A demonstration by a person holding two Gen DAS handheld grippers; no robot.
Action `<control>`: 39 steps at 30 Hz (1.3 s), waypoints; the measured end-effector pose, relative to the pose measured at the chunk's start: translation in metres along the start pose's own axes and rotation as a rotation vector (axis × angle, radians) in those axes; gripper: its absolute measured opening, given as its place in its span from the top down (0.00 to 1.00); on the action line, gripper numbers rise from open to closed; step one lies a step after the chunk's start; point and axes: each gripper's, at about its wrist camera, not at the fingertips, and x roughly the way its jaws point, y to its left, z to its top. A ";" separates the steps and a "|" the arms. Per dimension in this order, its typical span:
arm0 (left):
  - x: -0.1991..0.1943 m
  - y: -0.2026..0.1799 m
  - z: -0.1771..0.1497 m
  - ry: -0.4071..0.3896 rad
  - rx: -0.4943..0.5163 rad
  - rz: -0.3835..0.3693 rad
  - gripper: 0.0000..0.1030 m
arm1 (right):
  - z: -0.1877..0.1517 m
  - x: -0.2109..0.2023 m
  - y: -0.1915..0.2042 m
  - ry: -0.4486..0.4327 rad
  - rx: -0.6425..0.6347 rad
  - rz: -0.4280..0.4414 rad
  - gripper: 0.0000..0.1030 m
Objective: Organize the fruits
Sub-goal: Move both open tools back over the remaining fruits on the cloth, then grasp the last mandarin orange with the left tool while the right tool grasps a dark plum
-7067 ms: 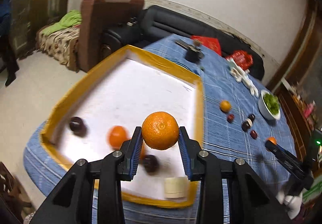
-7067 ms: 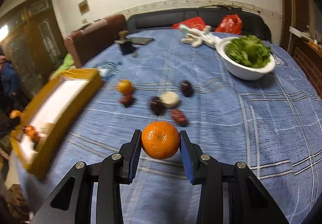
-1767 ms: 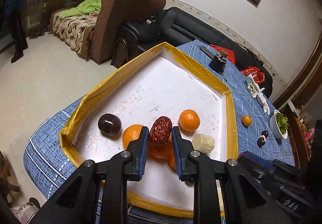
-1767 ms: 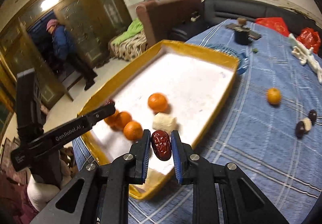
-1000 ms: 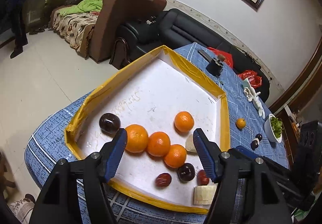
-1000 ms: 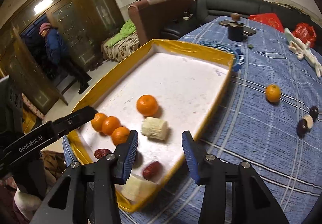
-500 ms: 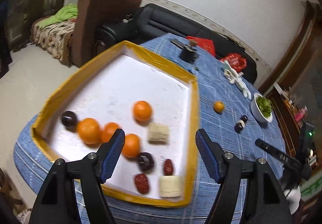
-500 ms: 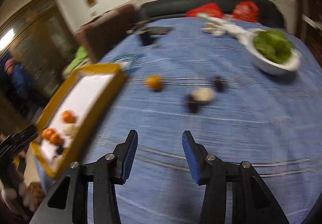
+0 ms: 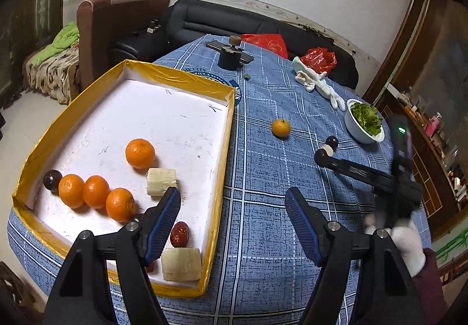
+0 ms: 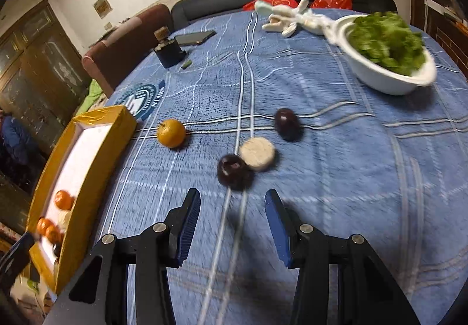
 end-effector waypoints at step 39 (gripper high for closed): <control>0.182 -0.115 0.069 0.164 0.322 0.112 0.69 | -0.003 -0.023 -0.031 -0.042 0.118 0.154 0.73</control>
